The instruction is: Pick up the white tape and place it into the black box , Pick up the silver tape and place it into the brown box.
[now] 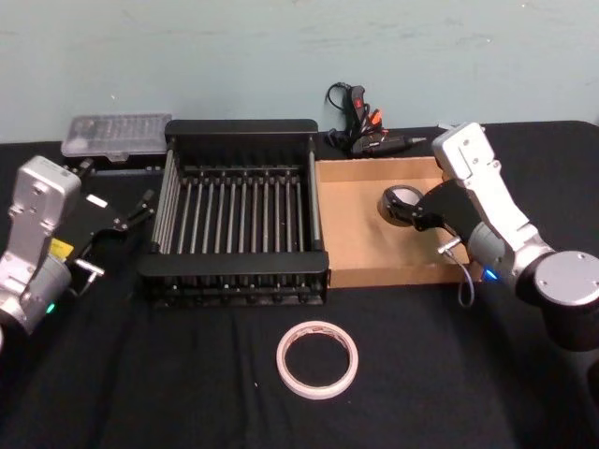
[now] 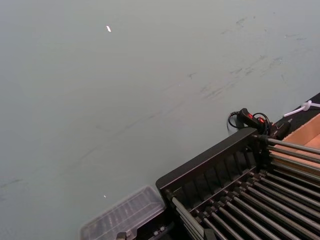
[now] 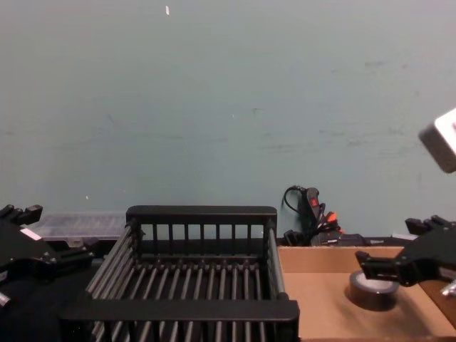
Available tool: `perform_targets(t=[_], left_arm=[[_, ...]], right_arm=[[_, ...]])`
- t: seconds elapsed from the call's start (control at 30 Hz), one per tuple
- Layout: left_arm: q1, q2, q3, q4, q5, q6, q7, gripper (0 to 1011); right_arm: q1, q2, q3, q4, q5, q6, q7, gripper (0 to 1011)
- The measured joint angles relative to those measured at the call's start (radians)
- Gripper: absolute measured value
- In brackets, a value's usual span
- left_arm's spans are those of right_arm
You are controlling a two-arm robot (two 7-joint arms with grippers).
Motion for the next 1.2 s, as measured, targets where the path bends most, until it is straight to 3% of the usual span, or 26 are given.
perform_targets(t=[0.4, 0.67, 1.03, 1.13, 1.2], left_arm=[[0.0, 0.0, 0.0, 0.0, 0.0, 0.0, 0.0, 1001], [0.0, 0.0, 0.0, 0.0, 0.0, 0.0, 0.0, 1001], [0.0, 0.0, 0.0, 0.0, 0.0, 0.0, 0.0, 1001], [0.0, 0.0, 0.0, 0.0, 0.0, 0.0, 0.0, 1001], [0.0, 0.0, 0.0, 0.0, 0.0, 0.0, 0.0, 1001]], right_arm=[[-0.126, 0.051, 0.06, -0.212, 0.035, 0.107, 0.08, 1002], [-0.233, 0.126, 0.08, -0.381, 0.092, 0.162, 0.173, 1002], [-0.306, 0.208, 0.053, -0.515, 0.139, 0.271, 0.242, 1002], [-0.312, 0.226, 0.025, -0.551, 0.139, 0.354, 0.247, 1002], [-0.313, 0.229, 0.017, -0.561, 0.139, 0.381, 0.247, 1002]])
